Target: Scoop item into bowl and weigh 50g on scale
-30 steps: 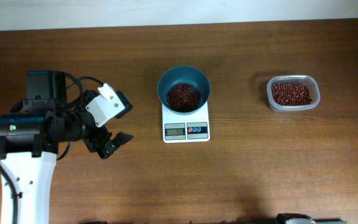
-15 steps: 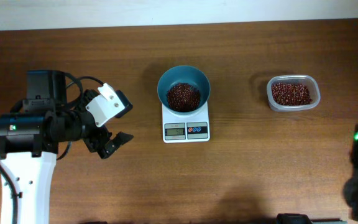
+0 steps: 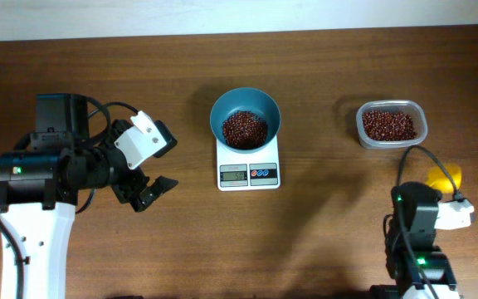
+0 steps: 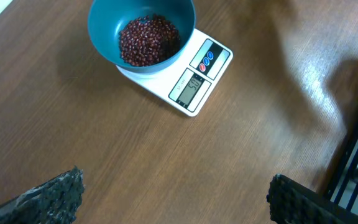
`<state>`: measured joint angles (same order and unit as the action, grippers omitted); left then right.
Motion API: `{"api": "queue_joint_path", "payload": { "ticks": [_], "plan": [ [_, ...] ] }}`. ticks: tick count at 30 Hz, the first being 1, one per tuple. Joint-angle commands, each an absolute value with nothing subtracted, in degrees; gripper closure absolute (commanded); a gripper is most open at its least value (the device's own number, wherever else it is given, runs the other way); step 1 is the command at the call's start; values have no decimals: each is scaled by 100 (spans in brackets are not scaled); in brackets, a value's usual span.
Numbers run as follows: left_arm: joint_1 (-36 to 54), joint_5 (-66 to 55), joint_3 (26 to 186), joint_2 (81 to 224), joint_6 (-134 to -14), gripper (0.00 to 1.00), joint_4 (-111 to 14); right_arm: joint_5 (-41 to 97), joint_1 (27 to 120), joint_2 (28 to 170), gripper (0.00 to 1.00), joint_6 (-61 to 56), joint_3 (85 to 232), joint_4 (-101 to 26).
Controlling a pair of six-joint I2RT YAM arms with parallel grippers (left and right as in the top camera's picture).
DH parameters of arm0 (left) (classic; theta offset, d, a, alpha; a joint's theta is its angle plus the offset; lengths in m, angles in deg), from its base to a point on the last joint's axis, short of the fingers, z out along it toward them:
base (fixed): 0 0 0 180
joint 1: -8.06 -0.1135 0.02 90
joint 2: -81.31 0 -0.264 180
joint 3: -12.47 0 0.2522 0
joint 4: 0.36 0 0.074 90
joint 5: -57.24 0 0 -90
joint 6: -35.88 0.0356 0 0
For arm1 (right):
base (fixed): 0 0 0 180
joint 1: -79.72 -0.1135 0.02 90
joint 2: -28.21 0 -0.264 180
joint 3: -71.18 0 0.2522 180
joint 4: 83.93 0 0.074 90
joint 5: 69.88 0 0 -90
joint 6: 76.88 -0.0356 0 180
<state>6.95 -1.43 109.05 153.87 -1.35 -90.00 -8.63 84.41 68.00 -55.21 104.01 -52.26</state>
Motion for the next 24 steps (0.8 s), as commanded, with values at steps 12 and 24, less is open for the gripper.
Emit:
{"api": "queue_joint_path", "payload": {
  "ticks": [12, 24],
  "plan": [
    [665, -62, 10943, 15374, -67, 1, -9009, -874, 8463, 6958, 70, -5488, 9302, -6264],
    [665, -62, 10943, 15374, -67, 1, -9009, -535, 8463, 8507, 13, -3893, 9304, -8000]
  ]
}}
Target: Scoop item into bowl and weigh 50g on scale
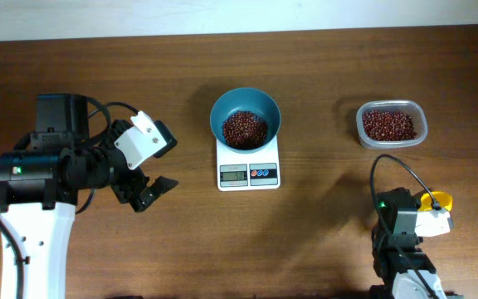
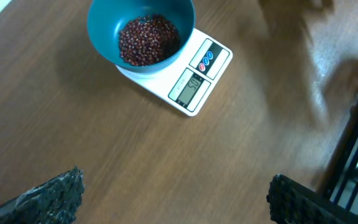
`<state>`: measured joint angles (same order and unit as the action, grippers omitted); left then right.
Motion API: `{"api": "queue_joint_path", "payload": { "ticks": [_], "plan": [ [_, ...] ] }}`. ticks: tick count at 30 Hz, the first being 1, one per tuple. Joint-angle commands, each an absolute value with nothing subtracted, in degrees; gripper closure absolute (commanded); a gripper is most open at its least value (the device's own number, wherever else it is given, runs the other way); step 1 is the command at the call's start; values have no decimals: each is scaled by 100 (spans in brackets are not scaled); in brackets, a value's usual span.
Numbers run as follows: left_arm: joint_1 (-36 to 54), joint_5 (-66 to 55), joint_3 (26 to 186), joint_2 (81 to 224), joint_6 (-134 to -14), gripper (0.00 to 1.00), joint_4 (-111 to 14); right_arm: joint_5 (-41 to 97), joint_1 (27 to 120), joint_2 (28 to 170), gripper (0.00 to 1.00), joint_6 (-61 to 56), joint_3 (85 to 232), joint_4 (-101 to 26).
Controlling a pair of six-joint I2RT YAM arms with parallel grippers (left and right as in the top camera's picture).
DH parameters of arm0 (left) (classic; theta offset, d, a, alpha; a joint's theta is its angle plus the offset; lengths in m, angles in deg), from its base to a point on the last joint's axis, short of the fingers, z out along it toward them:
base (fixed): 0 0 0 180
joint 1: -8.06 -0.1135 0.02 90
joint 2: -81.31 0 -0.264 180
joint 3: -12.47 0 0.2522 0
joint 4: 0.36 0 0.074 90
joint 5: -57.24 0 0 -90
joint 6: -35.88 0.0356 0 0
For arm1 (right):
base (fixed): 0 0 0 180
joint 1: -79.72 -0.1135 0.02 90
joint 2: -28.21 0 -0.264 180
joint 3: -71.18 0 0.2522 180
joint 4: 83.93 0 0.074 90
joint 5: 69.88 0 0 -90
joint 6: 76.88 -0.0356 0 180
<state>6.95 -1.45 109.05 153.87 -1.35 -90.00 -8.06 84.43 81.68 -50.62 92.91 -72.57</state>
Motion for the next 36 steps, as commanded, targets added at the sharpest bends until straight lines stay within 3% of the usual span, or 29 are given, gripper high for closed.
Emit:
{"api": "queue_joint_path", "payload": {
  "ticks": [1, 5, 12, 18, 25, 28, 36],
  "plan": [
    [665, -62, 10943, 15374, -67, 1, -9009, -507, 8463, 8680, 4, -3591, 9324, -8306],
    [667, -62, 10943, 15374, -67, 1, -9009, -505, 8465, 9563, 1, -3060, 9595, -8301],
    [667, -62, 10943, 15374, -67, 1, -9009, -749, 8467, 9646, 1, -2903, 9698, -8155],
    [667, -62, 10943, 15374, -67, 1, -9009, -747, 8467, 9646, 1, -2907, 9809, -7399],
    [665, -62, 10943, 15374, -67, 1, -9009, -555, 8467, 9646, 1, -2935, 11232, -4870],
    [665, -62, 10943, 15374, -67, 1, -9009, -150, 8467, 9655, 1, -3567, 11260, -4326],
    [665, -62, 10943, 15374, -67, 1, -9009, 807, 8467, 9928, 1, -3670, 11260, -4251]
  ]
}}
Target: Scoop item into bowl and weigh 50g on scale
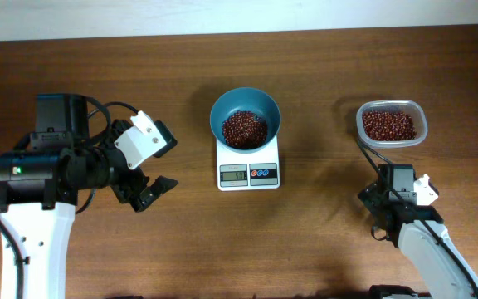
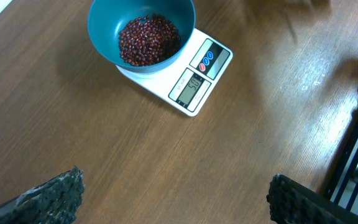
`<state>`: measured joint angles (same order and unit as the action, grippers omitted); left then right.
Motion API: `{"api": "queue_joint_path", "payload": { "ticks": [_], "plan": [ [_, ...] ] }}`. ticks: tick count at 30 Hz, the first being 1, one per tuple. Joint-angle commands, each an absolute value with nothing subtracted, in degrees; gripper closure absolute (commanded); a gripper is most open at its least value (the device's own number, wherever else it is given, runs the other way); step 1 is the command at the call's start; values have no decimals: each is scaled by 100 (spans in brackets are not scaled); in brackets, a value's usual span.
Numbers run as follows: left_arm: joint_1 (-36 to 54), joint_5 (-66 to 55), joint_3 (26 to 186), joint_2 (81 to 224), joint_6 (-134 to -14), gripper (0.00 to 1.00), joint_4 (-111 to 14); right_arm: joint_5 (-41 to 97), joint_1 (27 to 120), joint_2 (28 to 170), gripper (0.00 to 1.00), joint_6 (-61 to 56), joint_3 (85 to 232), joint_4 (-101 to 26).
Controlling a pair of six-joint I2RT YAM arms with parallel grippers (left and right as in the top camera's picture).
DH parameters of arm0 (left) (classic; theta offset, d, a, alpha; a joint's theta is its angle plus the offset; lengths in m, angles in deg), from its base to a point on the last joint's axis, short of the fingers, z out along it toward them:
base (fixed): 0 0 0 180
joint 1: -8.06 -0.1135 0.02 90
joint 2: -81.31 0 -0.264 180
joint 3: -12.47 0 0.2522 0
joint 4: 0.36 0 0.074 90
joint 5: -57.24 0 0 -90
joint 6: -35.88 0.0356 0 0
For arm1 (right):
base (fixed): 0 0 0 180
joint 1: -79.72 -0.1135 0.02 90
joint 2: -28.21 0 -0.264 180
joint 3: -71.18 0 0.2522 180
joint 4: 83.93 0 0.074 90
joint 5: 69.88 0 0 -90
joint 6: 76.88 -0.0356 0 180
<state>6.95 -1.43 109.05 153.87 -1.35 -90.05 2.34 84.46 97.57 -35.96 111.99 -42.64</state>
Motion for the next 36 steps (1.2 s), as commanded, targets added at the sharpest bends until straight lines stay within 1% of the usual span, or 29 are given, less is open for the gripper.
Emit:
{"api": "queue_joint_path", "payload": {
  "ticks": [1, 5, 7, 11, 15, 16, 18, 20, 23, 26, 27, 28, 31, 32, 34, 36],
  "plan": [
    [667, -62, 10943, 15374, -67, 1, -9009, 1080, 8467, 10035, 1, -3670, 11260, -4251],
    [667, -62, 10943, 15374, -67, 1, -9009, 1467, 8470, 10208, 1, -3698, 11271, -4468],
    [665, -62, 10943, 15374, -67, 1, -9009, 1908, 8594, 10208, 1, -4068, 11457, -4310],
    [665, -62, 10943, 15374, -67, 1, -9009, 2472, 8885, 10186, 1, -4028, 11899, -4164],
    [667, -62, 10943, 15374, -67, 1, -9009, 2374, 8887, 10155, 1, -4063, 12956, -2678],
    [667, -62, 10943, 15374, -67, 1, -9009, 2184, 8885, 10155, 1, -4332, 13230, -2140],
    [665, -62, 10943, 15374, -67, 1, -9009, 1939, 8885, 10155, 1, -4457, 13446, -1701],
    [667, -62, 10943, 15374, -67, 1, -9009, 2046, 8885, 10166, 1, -4859, 13468, -1692],
    [667, -62, 10943, 15374, -67, 1, -9009, 2094, 8885, 10280, 1, -5064, 13468, -1574],
    [667, -62, 10943, 15374, -67, 1, -9009, 1790, 8874, 10501, 1, -5060, 13468, -1847],
    [665, -62, 10943, 15374, -67, 1, -9009, 1959, 8874, 10566, 1, -5062, 13468, -2013],
    [667, -62, 10943, 15374, -67, 1, -9009, 2523, 8874, 10787, 1, -5552, 13468, -2088],
    [665, -62, 10943, 15374, -67, 1, -9009, 2737, 8867, 11209, 1, -5980, 13468, -2175],
    [667, -62, 10943, 15374, -67, 1, -9009, 2789, 8832, 11311, 1, -5886, 13468, -2326],
    [665, -62, 10943, 15374, -67, 1, -9009, 2879, 8658, 11384, 1, -5263, 13468, -2459],
    [665, -62, 10943, 15374, -67, 1, -9009, 2857, 8494, 11381, 1, -4015, 13468, -2527]
  ]
}}
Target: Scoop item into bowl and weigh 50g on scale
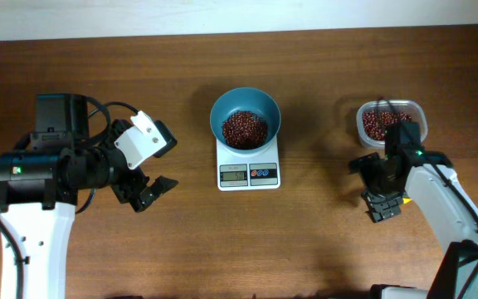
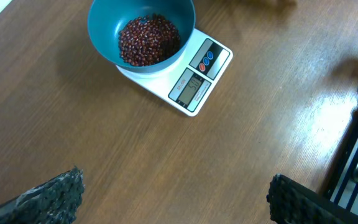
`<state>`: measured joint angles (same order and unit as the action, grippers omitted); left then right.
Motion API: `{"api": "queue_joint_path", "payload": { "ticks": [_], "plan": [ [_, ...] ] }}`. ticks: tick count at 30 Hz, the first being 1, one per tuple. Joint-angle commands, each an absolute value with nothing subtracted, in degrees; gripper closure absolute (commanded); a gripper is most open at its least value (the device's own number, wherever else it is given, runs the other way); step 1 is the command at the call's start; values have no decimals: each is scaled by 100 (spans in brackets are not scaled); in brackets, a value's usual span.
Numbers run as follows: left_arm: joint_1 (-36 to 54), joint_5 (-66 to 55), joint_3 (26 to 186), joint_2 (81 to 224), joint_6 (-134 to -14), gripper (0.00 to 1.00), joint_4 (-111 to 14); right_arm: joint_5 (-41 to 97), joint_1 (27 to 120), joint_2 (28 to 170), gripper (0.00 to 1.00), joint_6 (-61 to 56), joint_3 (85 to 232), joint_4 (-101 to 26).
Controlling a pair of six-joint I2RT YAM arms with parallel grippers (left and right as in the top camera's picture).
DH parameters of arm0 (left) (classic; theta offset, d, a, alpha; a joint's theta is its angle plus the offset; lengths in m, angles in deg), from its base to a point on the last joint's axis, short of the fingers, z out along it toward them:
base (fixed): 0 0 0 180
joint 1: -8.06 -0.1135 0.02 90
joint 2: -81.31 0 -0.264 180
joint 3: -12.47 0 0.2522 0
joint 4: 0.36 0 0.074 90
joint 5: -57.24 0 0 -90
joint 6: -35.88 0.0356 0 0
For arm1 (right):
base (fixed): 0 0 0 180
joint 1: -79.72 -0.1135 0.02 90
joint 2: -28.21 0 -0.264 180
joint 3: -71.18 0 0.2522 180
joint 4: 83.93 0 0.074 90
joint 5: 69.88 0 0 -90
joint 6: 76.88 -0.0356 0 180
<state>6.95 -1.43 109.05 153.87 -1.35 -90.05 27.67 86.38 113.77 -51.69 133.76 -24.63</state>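
Observation:
A teal bowl (image 1: 245, 106) of red beans stands on the white scale (image 1: 248, 173). The left wrist view shows the same bowl (image 2: 107, 22) and scale (image 2: 199, 81) ahead of my left gripper. That left gripper (image 1: 150, 189) (image 2: 176, 208) hangs open over bare wood left of the scale, holding nothing. A clear tub of beans (image 1: 378, 124) sits at the right, partly under my right arm. My right gripper (image 1: 382, 206) is below and left of the tub, over the table; how its jaws stand does not show. No scoop is in view.
A lit strip (image 1: 222, 17) runs along the table's far edge. Dark frame parts stand at the right of the left wrist view. The right arm's white link (image 1: 446, 208) runs from the lower right corner up toward the tub.
My right arm has stretched further up, its wrist now over the tub's left edge and its gripper a little higher on the table. The left arm, bowl and scale are unchanged.
My right arm began folded at the lower right with a yellow object beside its gripper. That yellow object then sat lower, still beside the gripper. After that the arm reached out below the tub and no yellow showed. Now the wrist overlaps the tub. The left arm stayed still.

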Motion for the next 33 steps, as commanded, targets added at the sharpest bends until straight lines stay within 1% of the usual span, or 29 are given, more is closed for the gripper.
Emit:
{"api": "queue_joint_path", "payload": {
  "ticks": [1, 2, 3, 4, 5, 6, 7, 9, 10, 12, 13, 14, 15, 18, 19, 21, 23, 25, 27, 31, 33],
  "plan": [
    [665, -62, 10943, 15374, -67, 1, -9009, 2923, 8485, 11381, 1, -3447, 13468, -2658],
    [665, -62, 10943, 15374, -67, 1, -9009, 3172, 8487, 11381, 1, -2988, 13468, -2898],
    [665, -62, 10943, 15374, -67, 1, -9009, 3316, 8487, 11377, 2, -2887, 13468, -3008],
    [667, -62, 10943, 15374, -67, 1, -9009, 3165, 8491, 11377, 1, -3165, 13468, -2957],
    [665, -62, 10943, 15374, -67, 1, -9009, 2507, 8498, 11377, 1, -4461, 13468, -2466],
    [665, -62, 10943, 15374, -67, 1, -9009, 2160, 8498, 11377, 1, -5698, 13468, -1919],
    [665, -62, 10943, 15374, -67, 1, -9009, 2190, 8491, 11377, 1, -5698, 13468, -1915],
    [665, -62, 10943, 15374, -67, 1, -9009, 2835, 8417, 11377, 1, -3908, 13470, -2789],
    [665, -62, 10943, 15374, -67, 1, -9009, 2757, 8422, 11377, 1, -4190, 13472, -2743],
    [678, -62, 10943, 15374, -67, 1, -9009, 2131, 8424, 11377, 1, -5799, 13472, -2136],
    [678, -64, 10943, 15374, -67, 1, -9007, 2009, 8422, 11377, 1, -5993, 13472, -2018],
    [678, -64, 10943, 15374, -67, 1, -9009, 1976, 8422, 11377, 1, -5801, 13472, -2020],
    [678, -64, 10943, 15374, -67, 1, -9007, 1983, 8422, 11377, 1, -5303, 13472, -1945],
    [678, -62, 10943, 15374, -67, 1, -9009, 1784, 8422, 11375, 1, -5123, 13474, -1797],
    [678, -62, 10943, 15374, -67, 1, -9009, 1519, 8404, 11375, 1, -4780, 13472, -1987],
    [678, -62, 10943, 15374, -67, 1, -9009, 866, 8343, 11375, 1, -4732, 13474, -2046],
    [676, -64, 10943, 15374, -67, 1, -9009, 584, 8343, 11377, 1, -4734, 13474, -2044],
    [678, -64, 10943, 15374, -67, 1, -9009, 300, 8343, 11377, 1, -5029, 13474, -1932],
    [676, -62, 10943, 15374, -67, 1, -9009, 125, 8343, 11377, 1, -5851, 13472, -1478],
    [678, -64, 10943, 15374, -67, 1, -9009, -159, 8343, 11377, 1, -6054, 13472, -1438],
    [678, -62, 10943, 15374, -67, 1, -9009, -496, 8343, 11377, 1, -6446, 13472, -1445]
  ]
}}
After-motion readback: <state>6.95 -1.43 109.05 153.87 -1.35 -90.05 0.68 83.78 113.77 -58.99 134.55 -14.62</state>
